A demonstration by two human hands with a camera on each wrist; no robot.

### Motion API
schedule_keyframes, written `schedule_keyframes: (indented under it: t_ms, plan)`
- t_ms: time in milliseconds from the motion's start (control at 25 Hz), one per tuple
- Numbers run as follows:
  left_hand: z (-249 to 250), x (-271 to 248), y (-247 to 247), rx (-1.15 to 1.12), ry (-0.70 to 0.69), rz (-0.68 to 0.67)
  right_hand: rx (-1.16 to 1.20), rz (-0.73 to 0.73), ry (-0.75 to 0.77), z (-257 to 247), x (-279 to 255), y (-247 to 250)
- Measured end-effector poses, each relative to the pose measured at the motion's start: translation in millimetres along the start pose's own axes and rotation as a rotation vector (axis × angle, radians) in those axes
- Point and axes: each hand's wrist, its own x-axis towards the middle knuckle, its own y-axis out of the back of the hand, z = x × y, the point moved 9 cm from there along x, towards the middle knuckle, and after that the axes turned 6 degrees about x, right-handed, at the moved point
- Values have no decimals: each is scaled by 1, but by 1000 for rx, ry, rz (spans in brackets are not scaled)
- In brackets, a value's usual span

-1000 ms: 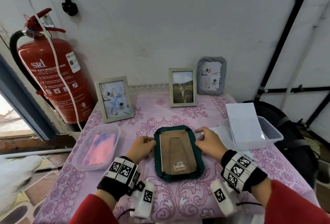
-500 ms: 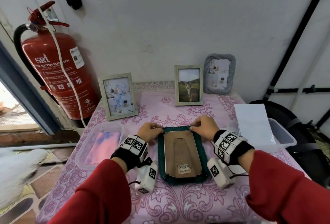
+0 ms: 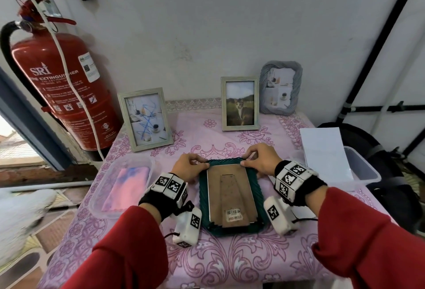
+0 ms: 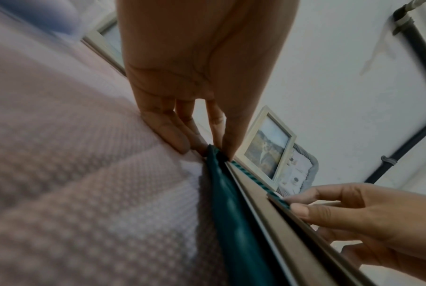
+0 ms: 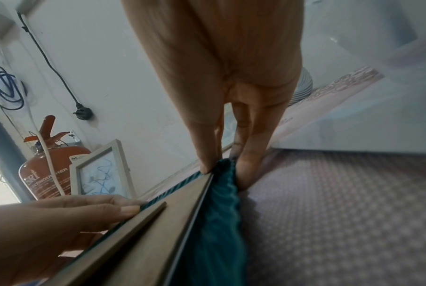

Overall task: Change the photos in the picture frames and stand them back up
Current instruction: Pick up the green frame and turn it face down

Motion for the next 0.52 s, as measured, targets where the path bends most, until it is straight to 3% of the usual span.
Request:
schedule_keyframes:
  t_ms: [520]
  plan:
    - [4, 0, -1, 31, -97, -56, 56, -99, -61, 2, -2, -4]
